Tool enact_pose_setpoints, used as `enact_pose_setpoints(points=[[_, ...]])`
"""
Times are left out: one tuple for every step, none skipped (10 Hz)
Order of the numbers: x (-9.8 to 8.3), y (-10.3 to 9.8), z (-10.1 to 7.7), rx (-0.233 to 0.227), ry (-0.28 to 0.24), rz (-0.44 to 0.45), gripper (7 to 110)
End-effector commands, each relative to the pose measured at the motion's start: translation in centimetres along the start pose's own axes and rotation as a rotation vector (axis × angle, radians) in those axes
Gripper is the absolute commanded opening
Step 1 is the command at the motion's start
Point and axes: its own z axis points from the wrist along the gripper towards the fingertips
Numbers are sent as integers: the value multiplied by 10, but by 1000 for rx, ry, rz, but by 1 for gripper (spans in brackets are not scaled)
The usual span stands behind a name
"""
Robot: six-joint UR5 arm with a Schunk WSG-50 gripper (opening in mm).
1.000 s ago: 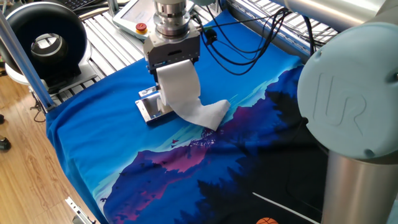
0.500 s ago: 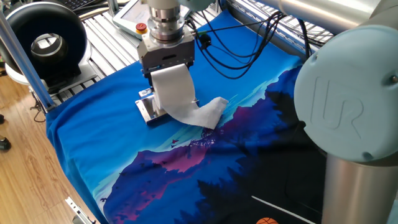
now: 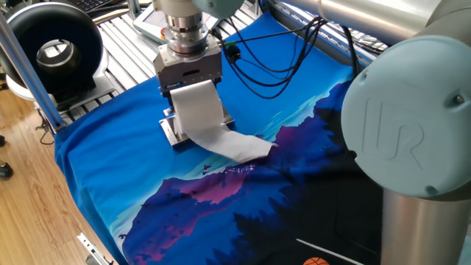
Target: Put the toilet paper on its holder
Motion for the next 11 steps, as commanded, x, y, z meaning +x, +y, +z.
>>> enact_pose_setpoints(points=[[5, 13, -2, -11, 15, 8, 7], [9, 16, -2, -27, 32, 2, 7], [10, 17, -3, -50, 43, -24, 7], [9, 14, -7, -58, 49, -46, 7], [9, 14, -11, -73, 57, -62, 7], [11, 14, -14, -92, 69, -80, 7], [11, 16, -16, -106, 72, -89, 7], [10, 19, -15, -112, 73, -86, 7], [10, 22, -15, -111, 74, -71, 7], [10, 23, -13, -101, 75, -46, 7], [10, 21, -12, -92, 75, -39, 7]])
